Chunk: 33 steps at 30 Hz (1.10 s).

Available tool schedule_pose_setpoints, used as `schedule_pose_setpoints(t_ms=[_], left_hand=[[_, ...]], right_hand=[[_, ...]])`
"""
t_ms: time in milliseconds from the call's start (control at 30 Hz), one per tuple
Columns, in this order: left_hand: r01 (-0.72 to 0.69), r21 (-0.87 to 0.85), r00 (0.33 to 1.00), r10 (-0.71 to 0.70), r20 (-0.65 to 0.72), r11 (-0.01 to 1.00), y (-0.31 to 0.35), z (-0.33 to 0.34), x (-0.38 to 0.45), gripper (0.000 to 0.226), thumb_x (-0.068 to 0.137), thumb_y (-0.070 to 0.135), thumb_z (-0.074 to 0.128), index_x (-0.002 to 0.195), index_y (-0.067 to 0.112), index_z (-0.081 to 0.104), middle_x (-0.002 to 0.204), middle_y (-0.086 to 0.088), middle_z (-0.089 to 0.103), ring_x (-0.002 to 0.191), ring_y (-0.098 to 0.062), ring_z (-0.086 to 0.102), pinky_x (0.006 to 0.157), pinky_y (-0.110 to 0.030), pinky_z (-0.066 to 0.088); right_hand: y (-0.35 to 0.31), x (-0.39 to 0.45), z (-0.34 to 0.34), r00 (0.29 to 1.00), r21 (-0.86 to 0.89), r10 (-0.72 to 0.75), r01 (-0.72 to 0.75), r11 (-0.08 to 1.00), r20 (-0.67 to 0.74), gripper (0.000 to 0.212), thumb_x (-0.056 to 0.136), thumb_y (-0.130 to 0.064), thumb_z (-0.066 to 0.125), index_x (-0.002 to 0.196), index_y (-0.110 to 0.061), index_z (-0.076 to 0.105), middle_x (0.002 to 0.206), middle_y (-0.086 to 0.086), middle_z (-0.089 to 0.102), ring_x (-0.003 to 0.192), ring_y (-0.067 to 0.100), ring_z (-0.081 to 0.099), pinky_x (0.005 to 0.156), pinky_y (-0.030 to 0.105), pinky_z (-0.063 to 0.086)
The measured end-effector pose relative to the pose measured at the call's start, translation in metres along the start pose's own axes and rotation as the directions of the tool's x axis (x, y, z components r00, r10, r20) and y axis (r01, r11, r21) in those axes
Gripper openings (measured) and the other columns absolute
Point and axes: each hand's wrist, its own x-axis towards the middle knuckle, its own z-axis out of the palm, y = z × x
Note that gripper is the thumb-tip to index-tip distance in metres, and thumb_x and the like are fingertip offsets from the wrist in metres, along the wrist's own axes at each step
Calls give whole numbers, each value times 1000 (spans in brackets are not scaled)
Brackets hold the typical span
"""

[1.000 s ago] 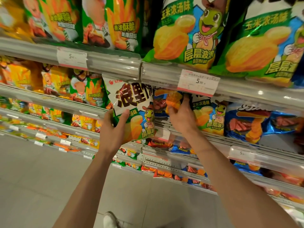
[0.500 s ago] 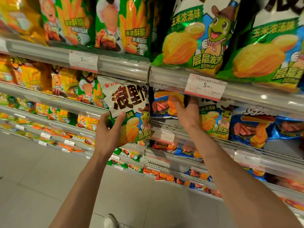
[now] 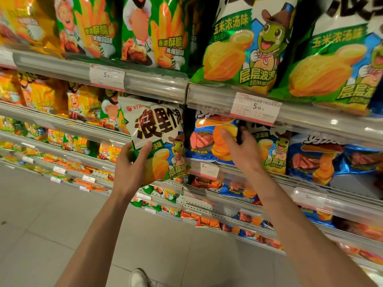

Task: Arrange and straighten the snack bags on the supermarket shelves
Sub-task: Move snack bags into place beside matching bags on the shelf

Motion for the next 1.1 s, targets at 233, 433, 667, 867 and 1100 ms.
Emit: schedule_pose_setpoints(t_ms=[233, 433, 667, 867, 1100], left_hand=[[-20, 41, 995, 16, 95, 999, -3, 15, -8, 35, 93, 52, 64, 121, 30, 63, 111, 5, 73, 95, -16, 75, 73, -33, 64], [-95, 89, 985, 81, 151, 991, 2, 51, -10, 33, 94, 52, 63, 118, 29, 66, 108, 7, 75, 94, -14, 75, 76, -34, 64], [-230, 240, 961, 182, 209, 943, 21, 98, 3, 63, 98, 52, 58, 148, 15, 47, 118, 8, 66, 98, -3, 65, 86, -19, 52], [-239, 258, 961, 190, 202, 936, 25, 104, 18, 72, 94, 67, 55, 144, 17, 49, 121, -6, 69, 108, -25, 68, 94, -50, 57], [-260, 279, 959, 213, 188, 924, 30, 135, 33, 51, 98, 62, 51, 99, 12, 53, 76, -6, 58, 65, -23, 53, 62, -39, 44]], right_hand=[[28, -32, -58, 994, 122, 48, -60, 991, 101, 35, 93, -38, 70, 123, -28, 56, 115, -13, 71, 108, 6, 66, 102, 36, 51], [43, -48, -112, 997, 74, 45, -50, 996, 66, 28, 91, -36, 72, 116, -39, 60, 101, -29, 69, 103, -6, 62, 91, 19, 45], [53, -65, -137, 1000, 73, 4, -4, 997, 11, 30, 93, -30, 70, 110, -45, 50, 114, -34, 51, 95, -20, 47, 85, -3, 36], [65, -68, -134, 998, 130, 57, -56, 990, -1, 40, 95, -32, 67, 120, -52, 44, 113, -39, 55, 92, -34, 50, 78, -5, 38], [61, -68, -133, 993, 167, 120, -117, 979, -13, 48, 93, -41, 67, 132, -50, 40, 115, -40, 51, 103, -21, 48, 100, 21, 34]])
